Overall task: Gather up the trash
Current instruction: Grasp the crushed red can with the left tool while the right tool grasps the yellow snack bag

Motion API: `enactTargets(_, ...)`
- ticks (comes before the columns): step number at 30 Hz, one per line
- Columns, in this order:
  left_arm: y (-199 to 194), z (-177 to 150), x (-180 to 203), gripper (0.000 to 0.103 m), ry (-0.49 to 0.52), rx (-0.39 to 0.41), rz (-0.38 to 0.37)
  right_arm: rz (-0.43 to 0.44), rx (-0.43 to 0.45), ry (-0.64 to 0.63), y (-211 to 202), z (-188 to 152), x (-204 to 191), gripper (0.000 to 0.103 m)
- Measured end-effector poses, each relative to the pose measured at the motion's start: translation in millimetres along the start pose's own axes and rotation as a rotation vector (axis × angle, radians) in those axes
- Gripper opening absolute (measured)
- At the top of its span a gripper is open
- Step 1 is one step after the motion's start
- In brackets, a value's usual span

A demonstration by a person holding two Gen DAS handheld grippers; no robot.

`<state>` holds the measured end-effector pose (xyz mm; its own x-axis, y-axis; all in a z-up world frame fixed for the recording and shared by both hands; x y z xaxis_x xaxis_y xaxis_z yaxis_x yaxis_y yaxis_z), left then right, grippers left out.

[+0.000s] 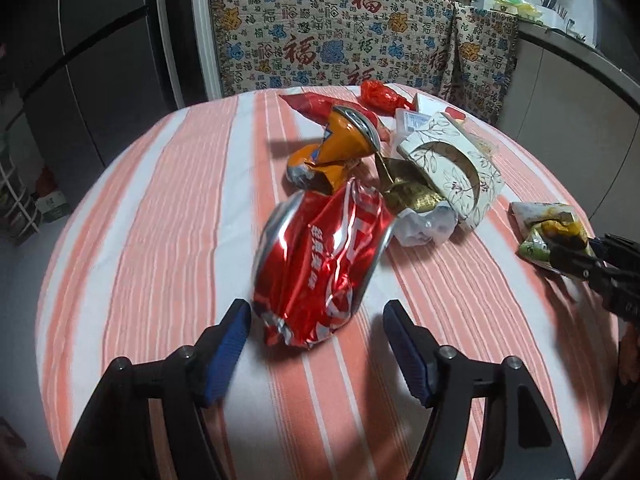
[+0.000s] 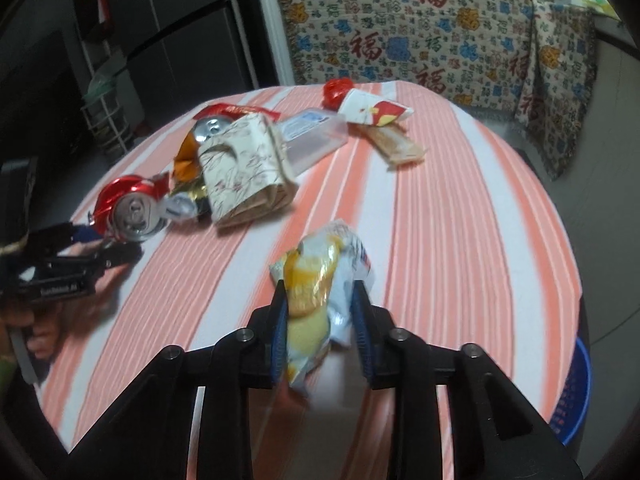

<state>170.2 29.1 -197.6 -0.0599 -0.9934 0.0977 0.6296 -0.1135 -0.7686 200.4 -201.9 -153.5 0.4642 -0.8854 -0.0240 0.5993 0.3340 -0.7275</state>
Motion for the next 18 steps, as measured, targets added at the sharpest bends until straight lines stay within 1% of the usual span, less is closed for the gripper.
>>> enactTargets(2,-2.9,1.2,0.0,0.07,0.01,0.015,0.024,-0.001,0.005,-0.001,2.4,-1.4,-1.1,0.049)
enactTargets(4,-5.0,1.8,-0.1,0.07,0.021,0.026,0.043,-0.002,0.009,0.004,4.1,-2.5,-0.2,0.057)
enactTargets(5,-6.2,2.0,0.6,0.07,0.029,0.031,0.05,-0.005,0.01,0.005,4.5,-3.4,-0.8,0.059)
enactTargets(9,-10.1,3.4,2.8,0.07,0.052,0.046,0.073,-0.008,0.012,0.004,7.2,-3.0,-0.1,0.062)
enactTargets(14,-13.2,4.6,3.8,0.07,0.065,0.065,0.102,-0.012,0.009,0.004,9.4,-4.9,-0.7,0.063)
enactTargets(18,-14.6,6.3,4.0,0.07,0.068,0.071,0.107,-0.02,0.014,0.003,8.5,-5.2,-1.5,0.064)
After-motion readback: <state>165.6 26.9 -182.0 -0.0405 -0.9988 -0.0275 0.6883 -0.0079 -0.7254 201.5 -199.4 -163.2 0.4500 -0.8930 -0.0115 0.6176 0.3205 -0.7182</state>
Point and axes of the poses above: each gripper's, at about its wrist camera, not at the fingertips, and y roughly the way its jaws point, x to its right, z to its top, the point moved 4 cm from there along y, roughly the way its jaws point, and after that the axes turned 11 degrees about -y, right-handed, at the moved point
